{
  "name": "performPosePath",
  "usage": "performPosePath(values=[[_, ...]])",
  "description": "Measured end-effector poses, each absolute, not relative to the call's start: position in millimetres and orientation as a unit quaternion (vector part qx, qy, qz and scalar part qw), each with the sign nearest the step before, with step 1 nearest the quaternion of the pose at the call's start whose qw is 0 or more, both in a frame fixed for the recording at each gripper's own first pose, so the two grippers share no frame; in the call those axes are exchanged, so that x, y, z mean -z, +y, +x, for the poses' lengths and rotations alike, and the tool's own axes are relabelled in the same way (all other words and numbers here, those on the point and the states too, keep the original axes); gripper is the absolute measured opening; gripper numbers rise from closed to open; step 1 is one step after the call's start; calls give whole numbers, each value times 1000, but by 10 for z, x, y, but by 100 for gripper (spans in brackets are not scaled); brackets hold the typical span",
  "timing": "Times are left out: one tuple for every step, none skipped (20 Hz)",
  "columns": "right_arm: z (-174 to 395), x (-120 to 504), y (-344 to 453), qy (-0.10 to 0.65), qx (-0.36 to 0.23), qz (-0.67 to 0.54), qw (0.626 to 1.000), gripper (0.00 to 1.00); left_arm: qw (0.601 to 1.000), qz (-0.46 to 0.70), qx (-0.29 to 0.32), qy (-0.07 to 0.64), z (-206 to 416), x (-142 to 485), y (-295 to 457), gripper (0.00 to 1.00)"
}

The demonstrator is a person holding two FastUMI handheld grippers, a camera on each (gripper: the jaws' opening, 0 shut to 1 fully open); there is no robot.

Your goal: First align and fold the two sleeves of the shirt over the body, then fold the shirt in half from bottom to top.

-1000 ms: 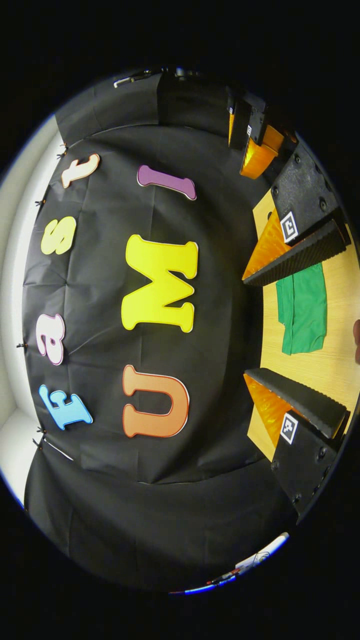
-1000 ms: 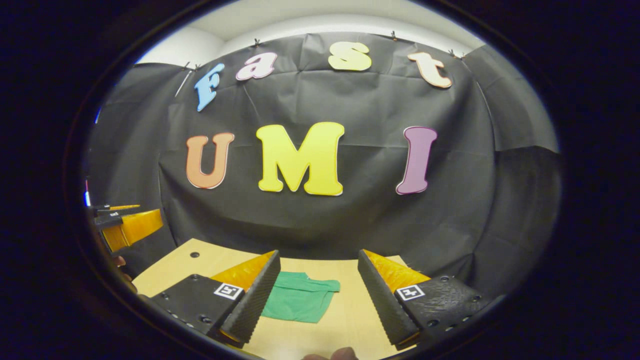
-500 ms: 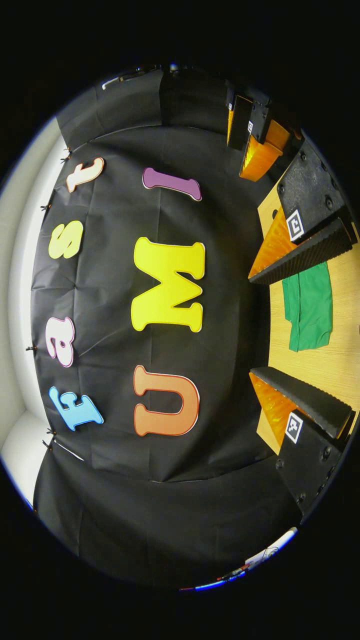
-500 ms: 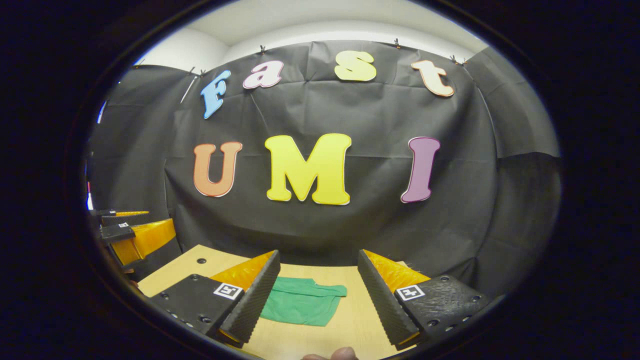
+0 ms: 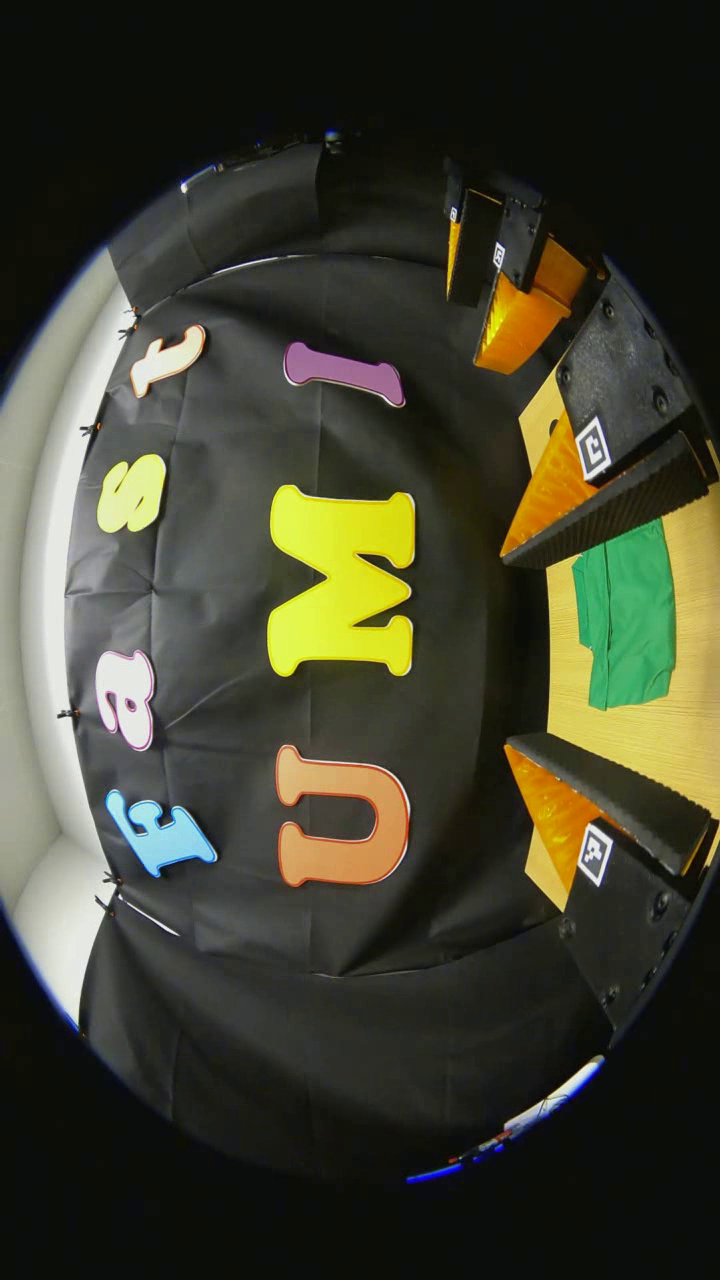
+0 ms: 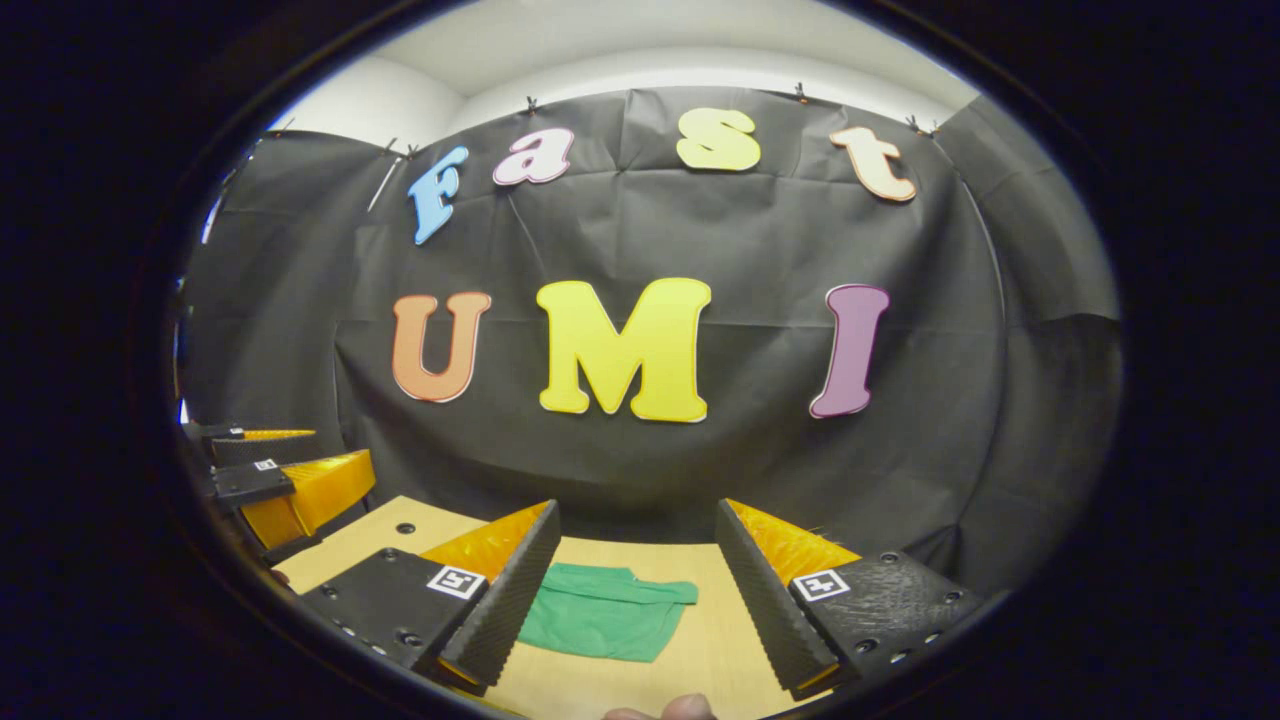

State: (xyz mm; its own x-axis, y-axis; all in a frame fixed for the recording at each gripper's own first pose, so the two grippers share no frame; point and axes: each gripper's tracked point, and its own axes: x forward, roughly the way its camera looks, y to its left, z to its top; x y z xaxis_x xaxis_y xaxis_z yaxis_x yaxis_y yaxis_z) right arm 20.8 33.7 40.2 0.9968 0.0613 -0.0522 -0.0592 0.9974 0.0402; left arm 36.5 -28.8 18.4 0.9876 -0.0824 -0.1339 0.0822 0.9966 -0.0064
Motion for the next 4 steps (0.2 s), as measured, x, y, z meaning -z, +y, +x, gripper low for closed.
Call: performPosePath(values=[[214, -411, 327, 26, -30, 20, 999, 96, 997, 0, 42, 67, 370, -179, -305, 100], [229, -395, 320, 26, -30, 20, 999, 97, 997, 2, 42, 67, 378, -184, -312, 100], [234, -396, 306, 28, -31, 19, 999, 96, 997, 4, 41, 66, 396, -186, -329, 100], [249, -387, 304, 29, -31, 19, 999, 97, 997, 5, 42, 66, 405, -189, -341, 100]])
